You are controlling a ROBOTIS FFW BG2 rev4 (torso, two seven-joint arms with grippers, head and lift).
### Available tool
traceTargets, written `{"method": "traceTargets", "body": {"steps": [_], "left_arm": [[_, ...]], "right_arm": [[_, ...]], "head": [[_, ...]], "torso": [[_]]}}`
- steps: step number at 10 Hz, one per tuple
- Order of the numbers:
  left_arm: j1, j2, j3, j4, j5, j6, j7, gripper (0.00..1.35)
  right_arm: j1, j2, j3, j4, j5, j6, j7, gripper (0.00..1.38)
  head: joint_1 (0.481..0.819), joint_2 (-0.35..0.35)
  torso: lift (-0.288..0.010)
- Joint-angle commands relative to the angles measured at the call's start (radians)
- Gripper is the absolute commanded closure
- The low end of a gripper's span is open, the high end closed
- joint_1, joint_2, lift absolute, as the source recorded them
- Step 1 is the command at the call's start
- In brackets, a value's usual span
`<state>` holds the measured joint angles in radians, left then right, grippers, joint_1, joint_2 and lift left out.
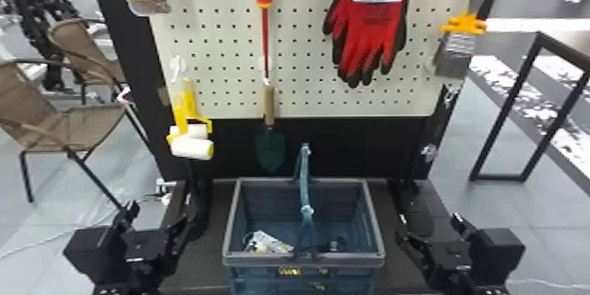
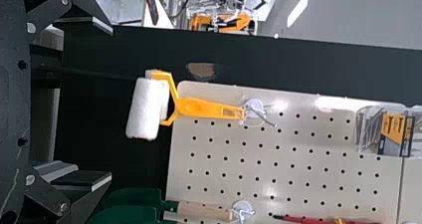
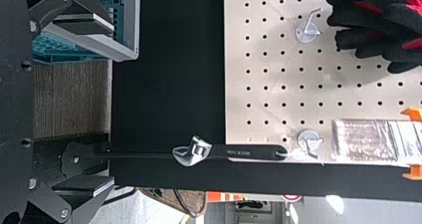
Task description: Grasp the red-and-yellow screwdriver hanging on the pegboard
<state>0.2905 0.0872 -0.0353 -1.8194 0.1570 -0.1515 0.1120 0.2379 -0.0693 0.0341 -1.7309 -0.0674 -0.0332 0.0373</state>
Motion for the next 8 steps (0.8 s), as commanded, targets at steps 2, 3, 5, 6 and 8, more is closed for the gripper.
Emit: {"method": "traceTargets", "body": {"steps": [2,3,5,6,8], "left_arm": [[0.004,-0.047,0.032,0.005,-0.024,-0.017,-0.018,0.26],[0.001,-0.032,0.02,0.005,-0.016,-0.023,-0.018,0.26],[-0.016,-0.012,-0.015,0.015,0.003,-0.023,-0.023,0.26],[-0.024,0.009,-0.031,0.017,0.033,-0.017,-0.021,0.26],[-0.025,0.002,-0.034,0.012,0.036,-0.028,-0.021,0.26]], "right_arm": [[-0.006,-0.027,0.004,-0.006,-0.014,0.015,0.0,0.21],[0.006,-0.026,0.003,-0.027,0.001,0.019,-0.002,0.21],[0.001,-0.033,-0.003,-0.035,-0.008,0.019,-0.007,0.21],[0.006,-0.023,-0.005,-0.035,-0.008,0.019,-0.007,0.22],[0.014,-0.023,-0.005,-0.039,-0.008,0.021,-0.007,0.21]], "head": [[0.549,0.0],[0.549,0.0],[0.549,0.0],[0.549,0.0],[0.549,0.0]], "torso": [[-0.1],[-0.1],[-0.1],[-0.1],[-0.1]]}}
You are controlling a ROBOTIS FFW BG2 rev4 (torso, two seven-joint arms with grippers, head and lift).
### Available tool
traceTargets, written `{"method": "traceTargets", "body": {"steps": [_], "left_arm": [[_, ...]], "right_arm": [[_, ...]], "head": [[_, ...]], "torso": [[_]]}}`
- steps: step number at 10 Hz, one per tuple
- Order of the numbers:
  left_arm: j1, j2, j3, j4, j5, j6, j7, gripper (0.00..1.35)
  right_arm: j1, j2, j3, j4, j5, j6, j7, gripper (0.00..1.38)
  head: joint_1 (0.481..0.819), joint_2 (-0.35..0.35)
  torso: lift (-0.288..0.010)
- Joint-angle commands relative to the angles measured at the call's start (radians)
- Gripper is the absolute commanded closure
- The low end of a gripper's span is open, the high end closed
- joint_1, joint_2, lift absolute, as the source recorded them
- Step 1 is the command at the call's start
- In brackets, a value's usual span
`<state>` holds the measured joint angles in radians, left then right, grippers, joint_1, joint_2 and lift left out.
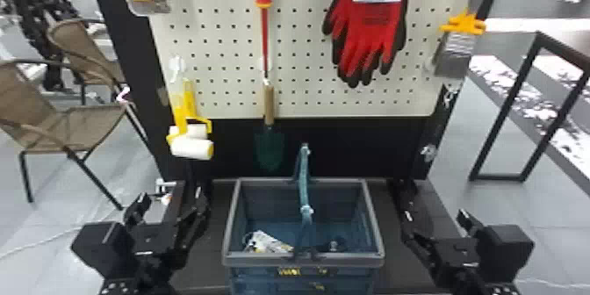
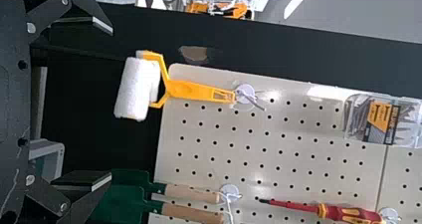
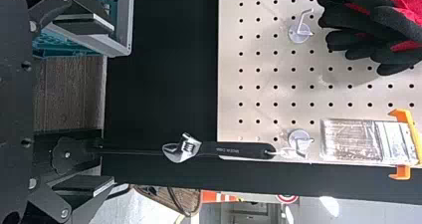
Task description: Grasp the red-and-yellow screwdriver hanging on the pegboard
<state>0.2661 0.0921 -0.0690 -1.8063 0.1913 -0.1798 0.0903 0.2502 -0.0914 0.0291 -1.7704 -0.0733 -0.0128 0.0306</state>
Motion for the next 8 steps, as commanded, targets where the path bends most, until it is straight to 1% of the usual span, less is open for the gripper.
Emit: {"method": "traceTargets", "body": {"steps": [1,2,3,4,5,6,7,8], "left_arm": [[-0.001,-0.003,0.009,-0.038,0.014,0.049,-0.01,0.26],[-0.002,-0.003,0.031,-0.113,0.011,0.148,-0.02,0.26],[-0.016,-0.003,0.057,-0.156,0.023,0.197,-0.053,0.26],[-0.045,-0.003,0.084,-0.189,0.043,0.264,-0.103,0.26],[-0.09,-0.012,0.118,-0.234,0.036,0.399,-0.165,0.26],[-0.154,-0.012,0.146,-0.255,0.019,0.528,-0.251,0.26],[-0.226,0.003,0.161,-0.255,0.014,0.637,-0.342,0.26],[-0.289,0.018,0.166,-0.255,0.01,0.712,-0.406,0.26]], "right_arm": [[0.001,-0.001,0.0,0.002,-0.003,0.002,0.0,0.21],[0.001,-0.001,0.0,0.0,0.0,0.002,0.0,0.22],[0.003,-0.001,0.0,0.002,-0.002,0.002,0.0,0.22],[0.004,-0.001,0.0,0.0,-0.002,0.002,0.0,0.21],[0.004,-0.001,0.0,0.0,0.0,0.004,0.002,0.22],[0.004,-0.001,0.002,-0.001,0.001,0.005,0.003,0.21],[0.0,-0.001,0.003,0.0,0.003,0.005,0.006,0.21],[-0.005,-0.001,0.003,0.005,0.001,0.005,0.014,0.21]], "head": [[0.549,0.0],[0.549,0.0],[0.549,0.0],[0.549,0.0],[0.549,0.0],[0.549,0.0],[0.549,0.0],[0.549,0.0]], "torso": [[-0.1],[-0.1],[-0.1],[-0.1],[-0.1],[-0.1],[-0.1],[-0.1]]}}
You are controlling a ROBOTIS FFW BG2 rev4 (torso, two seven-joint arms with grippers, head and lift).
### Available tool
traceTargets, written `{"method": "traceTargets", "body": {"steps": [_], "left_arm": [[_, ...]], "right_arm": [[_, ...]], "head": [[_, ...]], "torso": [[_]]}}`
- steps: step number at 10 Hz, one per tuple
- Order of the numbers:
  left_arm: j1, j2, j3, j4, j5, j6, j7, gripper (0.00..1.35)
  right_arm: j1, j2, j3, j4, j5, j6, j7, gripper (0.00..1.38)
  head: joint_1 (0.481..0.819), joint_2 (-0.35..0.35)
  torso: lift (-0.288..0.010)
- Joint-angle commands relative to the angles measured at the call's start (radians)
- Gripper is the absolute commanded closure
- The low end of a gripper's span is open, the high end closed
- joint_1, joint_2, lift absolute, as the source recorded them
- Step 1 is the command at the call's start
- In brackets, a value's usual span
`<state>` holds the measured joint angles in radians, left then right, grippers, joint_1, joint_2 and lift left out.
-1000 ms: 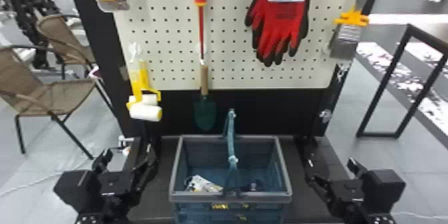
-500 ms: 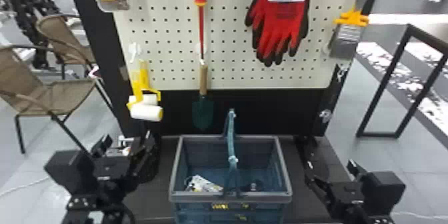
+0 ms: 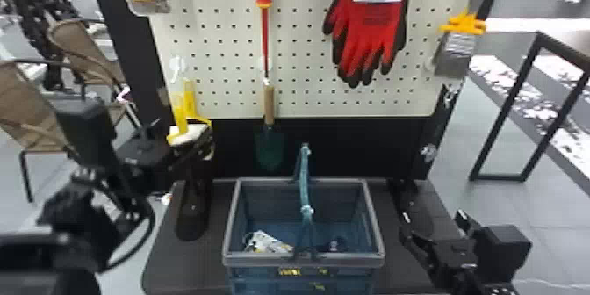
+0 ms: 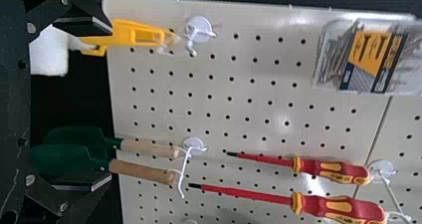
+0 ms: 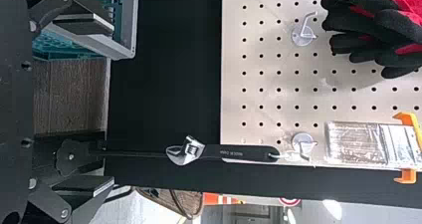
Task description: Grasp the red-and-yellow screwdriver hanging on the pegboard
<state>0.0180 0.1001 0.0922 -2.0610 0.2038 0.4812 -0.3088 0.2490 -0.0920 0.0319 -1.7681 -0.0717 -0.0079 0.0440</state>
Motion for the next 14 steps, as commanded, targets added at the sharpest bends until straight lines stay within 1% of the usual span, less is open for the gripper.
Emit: {"method": "traceTargets", "body": {"steps": [1,3,4,5,6,8,9,11,14], "left_arm": [[-0.092,0.027,-0.005,-0.001,-0.003,0.083,-0.032,0.26],[-0.185,0.041,0.003,-0.001,0.04,0.12,-0.062,0.26],[-0.228,0.052,0.003,-0.001,0.059,0.125,-0.079,0.26],[-0.271,0.061,-0.006,-0.001,0.06,0.125,-0.102,0.26],[-0.309,0.072,-0.019,0.001,0.066,0.129,-0.105,0.26],[-0.371,0.081,-0.049,0.025,0.158,0.142,-0.108,0.26],[-0.403,0.086,-0.069,0.041,0.2,0.139,-0.121,0.26],[-0.466,0.099,-0.12,0.065,0.238,0.14,-0.131,0.26],[-0.538,0.121,-0.169,0.124,0.267,0.14,-0.147,0.26]], "right_arm": [[-0.005,0.0,0.002,0.004,0.0,0.0,0.005,0.22],[-0.008,-0.002,0.005,0.009,-0.002,0.002,0.011,0.21],[-0.01,-0.002,0.006,0.009,-0.003,0.003,0.013,0.21],[-0.011,-0.002,0.008,0.009,-0.003,0.003,0.014,0.21],[-0.016,-0.003,0.013,0.012,-0.003,0.003,0.017,0.21],[-0.02,-0.005,0.02,0.015,-0.007,0.003,0.02,0.21],[-0.022,-0.005,0.022,0.016,-0.007,0.003,0.022,0.22],[-0.025,-0.008,0.023,0.018,-0.008,0.003,0.027,0.22],[-0.037,-0.009,0.023,0.019,-0.016,0.003,0.042,0.21]], "head": [[0.549,0.0],[0.549,0.0],[0.549,0.0],[0.549,0.0],[0.549,0.0],[0.549,0.0],[0.549,0.0],[0.549,0.0],[0.549,0.0]], "torso": [[-0.1],[-0.1],[-0.1],[-0.1],[-0.1],[-0.1],[-0.1],[-0.1],[-0.1]]}}
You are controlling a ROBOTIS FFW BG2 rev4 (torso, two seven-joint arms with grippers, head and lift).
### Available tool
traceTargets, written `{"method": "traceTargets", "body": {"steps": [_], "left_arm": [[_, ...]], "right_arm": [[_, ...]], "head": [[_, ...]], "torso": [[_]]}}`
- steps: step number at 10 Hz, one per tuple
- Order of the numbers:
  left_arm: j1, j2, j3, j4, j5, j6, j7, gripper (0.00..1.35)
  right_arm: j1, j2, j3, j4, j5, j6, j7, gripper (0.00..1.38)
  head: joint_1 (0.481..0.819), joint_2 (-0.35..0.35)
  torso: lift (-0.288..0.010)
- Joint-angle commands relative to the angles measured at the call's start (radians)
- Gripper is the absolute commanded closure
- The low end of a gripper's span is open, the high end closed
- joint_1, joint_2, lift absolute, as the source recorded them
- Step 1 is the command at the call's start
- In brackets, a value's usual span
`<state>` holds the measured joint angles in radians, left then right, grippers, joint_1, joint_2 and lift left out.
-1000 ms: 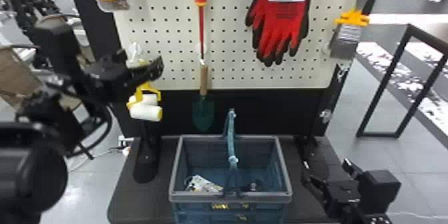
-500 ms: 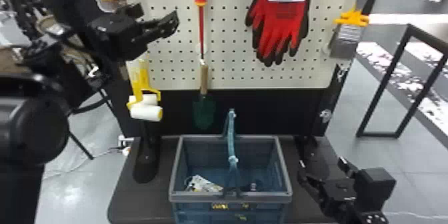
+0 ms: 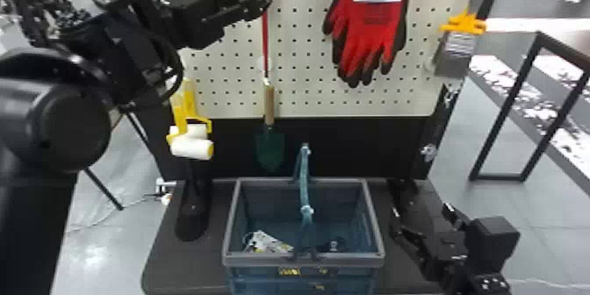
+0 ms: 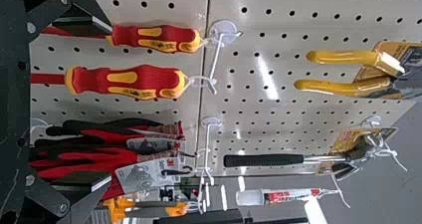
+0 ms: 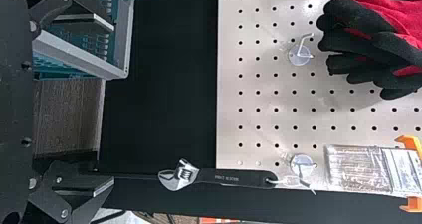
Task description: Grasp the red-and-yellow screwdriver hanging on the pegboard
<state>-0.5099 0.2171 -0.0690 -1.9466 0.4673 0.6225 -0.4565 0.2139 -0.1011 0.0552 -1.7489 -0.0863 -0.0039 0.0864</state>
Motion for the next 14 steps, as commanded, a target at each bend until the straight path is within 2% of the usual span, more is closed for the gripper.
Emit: {"method": "traceTargets", "body": {"steps": [1,3,6,9,12,14], "left_arm": [[-0.027,0.013,-0.021,0.02,0.008,-0.004,-0.01,0.26],[-0.062,0.022,-0.054,0.069,0.017,-0.006,-0.045,0.26],[-0.081,0.022,-0.083,0.11,0.013,-0.043,-0.074,0.26],[-0.084,-0.005,-0.049,0.178,-0.009,-0.055,-0.09,0.26],[-0.122,-0.021,-0.087,0.242,-0.018,-0.093,-0.119,0.26],[-0.147,-0.016,-0.103,0.252,-0.029,-0.084,-0.125,0.26]], "right_arm": [[-0.004,0.0,0.0,0.0,-0.004,-0.001,0.004,0.21],[-0.008,-0.002,0.008,0.0,-0.01,-0.001,0.016,0.21],[-0.011,-0.005,0.017,0.0,-0.021,-0.005,0.041,0.21],[-0.011,-0.005,0.026,0.003,-0.024,-0.034,0.049,0.21],[-0.016,-0.005,0.028,0.008,-0.024,-0.042,0.065,0.21],[-0.021,-0.005,0.028,0.014,-0.026,-0.047,0.078,0.21]], "head": [[0.549,0.0],[0.549,0.0],[0.549,0.0],[0.549,0.0],[0.549,0.0],[0.549,0.0]], "torso": [[-0.1],[-0.1],[-0.1],[-0.1],[-0.1],[-0.1]]}}
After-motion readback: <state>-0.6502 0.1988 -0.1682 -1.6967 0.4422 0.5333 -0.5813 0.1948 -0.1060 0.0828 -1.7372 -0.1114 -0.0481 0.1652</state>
